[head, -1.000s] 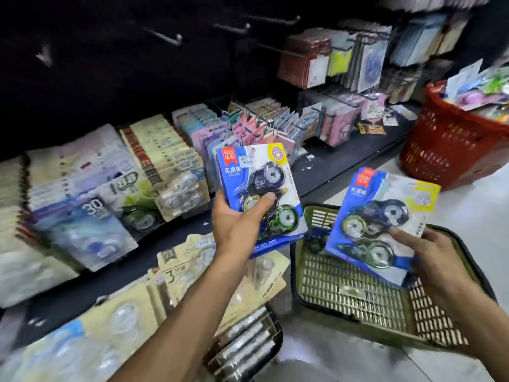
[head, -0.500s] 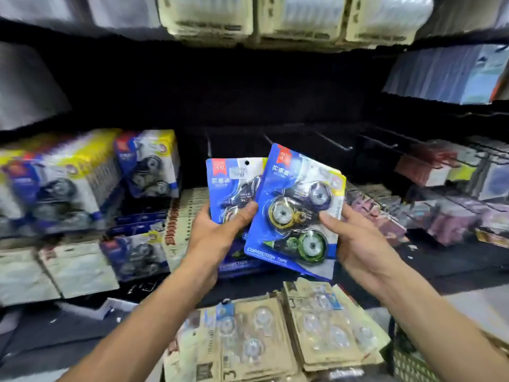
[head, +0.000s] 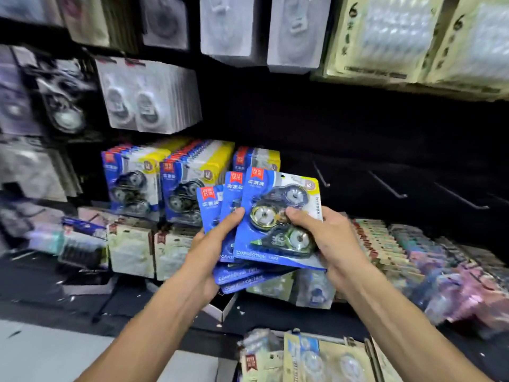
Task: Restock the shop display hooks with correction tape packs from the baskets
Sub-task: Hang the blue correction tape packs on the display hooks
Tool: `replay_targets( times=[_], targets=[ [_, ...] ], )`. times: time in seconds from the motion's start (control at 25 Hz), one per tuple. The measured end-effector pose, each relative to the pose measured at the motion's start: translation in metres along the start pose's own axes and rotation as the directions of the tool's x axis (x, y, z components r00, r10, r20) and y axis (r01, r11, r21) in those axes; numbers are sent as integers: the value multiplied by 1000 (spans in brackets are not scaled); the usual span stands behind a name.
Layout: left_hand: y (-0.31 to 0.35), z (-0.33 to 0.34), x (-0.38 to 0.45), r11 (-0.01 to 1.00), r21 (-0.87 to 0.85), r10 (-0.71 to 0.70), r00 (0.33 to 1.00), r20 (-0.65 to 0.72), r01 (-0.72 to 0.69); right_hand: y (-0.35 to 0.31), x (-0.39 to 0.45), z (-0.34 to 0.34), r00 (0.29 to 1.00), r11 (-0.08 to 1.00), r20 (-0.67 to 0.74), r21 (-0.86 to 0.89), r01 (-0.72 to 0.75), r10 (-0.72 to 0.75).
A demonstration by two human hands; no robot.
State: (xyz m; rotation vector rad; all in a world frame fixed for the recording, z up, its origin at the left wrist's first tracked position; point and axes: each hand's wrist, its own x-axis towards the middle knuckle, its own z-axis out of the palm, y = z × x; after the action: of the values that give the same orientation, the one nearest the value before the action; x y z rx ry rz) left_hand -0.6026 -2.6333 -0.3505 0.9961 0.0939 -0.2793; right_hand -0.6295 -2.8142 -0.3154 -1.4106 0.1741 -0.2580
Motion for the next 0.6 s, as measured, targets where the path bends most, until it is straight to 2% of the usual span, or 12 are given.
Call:
replay_targets(
  times=[0.12,0.2,0.28,0.32,0.4,0.44,0.48,0.6],
  targets=[
    [15,-20,6,998,-40,-47,999,-27,46,-1,16,21,997,999,69,-25,-42,44],
    [26,-30,8,997,-74,-6,998,-68,1,3,29,30,999,1000,23,1,-31,31],
    [39,-40,7,993,-32,100,970,-222,-110,6,46,31,999,999,-29,36,-27,28],
    [46,-48,6,978,75,207,925,-318,-193,9,55,31,999,1000,-40,12,-21,22],
    [62,-62,0,914,274,394,808,-437,-298,18,68,30,999,983,-19,-181,34,-38],
    [69,-68,-3,900,287,431,771,-470,-328,23,72,32,998,959,4,-274,69,-70],
    [75,-72,-7,896,250,445,751,-489,-368,28,74,35,996,941,21,-325,89,-87],
    [80,-73,-12,910,61,385,780,-493,-411,43,82,41,997,936,-34,-349,49,-64]
  ],
)
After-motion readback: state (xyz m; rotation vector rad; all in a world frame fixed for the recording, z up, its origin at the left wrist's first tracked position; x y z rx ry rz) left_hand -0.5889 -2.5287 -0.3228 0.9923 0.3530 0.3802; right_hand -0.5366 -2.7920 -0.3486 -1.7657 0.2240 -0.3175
